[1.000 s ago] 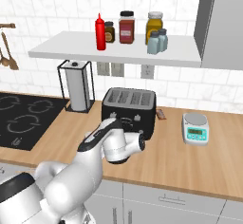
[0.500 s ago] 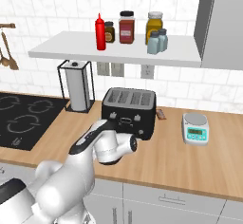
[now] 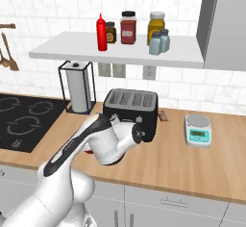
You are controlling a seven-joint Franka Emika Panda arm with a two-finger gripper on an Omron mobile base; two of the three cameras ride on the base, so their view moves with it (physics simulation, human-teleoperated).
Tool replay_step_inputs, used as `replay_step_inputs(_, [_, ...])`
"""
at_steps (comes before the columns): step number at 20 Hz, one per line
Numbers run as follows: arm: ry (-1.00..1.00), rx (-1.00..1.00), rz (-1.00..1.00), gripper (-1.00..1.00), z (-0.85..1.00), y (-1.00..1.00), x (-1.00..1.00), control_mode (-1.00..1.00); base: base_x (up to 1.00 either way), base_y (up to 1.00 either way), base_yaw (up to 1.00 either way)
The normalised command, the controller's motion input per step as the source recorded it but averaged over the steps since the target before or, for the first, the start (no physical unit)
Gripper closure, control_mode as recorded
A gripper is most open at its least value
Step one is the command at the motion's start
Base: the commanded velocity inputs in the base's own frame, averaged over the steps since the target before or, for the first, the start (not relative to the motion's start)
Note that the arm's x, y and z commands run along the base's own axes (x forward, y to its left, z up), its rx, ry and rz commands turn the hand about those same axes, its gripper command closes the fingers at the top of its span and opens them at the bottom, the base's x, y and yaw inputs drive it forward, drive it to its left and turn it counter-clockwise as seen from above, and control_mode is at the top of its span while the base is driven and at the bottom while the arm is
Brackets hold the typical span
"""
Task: Put the shaker and condiment bottle from the counter next to their counterparts in the cabinet.
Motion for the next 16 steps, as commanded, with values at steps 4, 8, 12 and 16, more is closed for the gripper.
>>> replay_step_inputs(4, [0.06, -0.05, -0.29, 1.00, 1.00, 0.01, -0.66, -1.00, 0.00, 0.00, 0.00])
replay_step_inputs(8, [0.00, 0.00, -0.36, 1.00, 1.00, 0.09, -0.37, -1.00, 0.00, 0.00, 0.00])
replay_step_inputs(12, [0.00, 0.00, -0.38, 1.00, 1.00, 0.01, -0.19, -1.00, 0.00, 0.00, 0.00])
replay_step_inputs(16, [0.00, 0.00, -0.36, 1.00, 1.00, 0.01, 0.00, -1.00, 0.00, 0.00, 0.00])
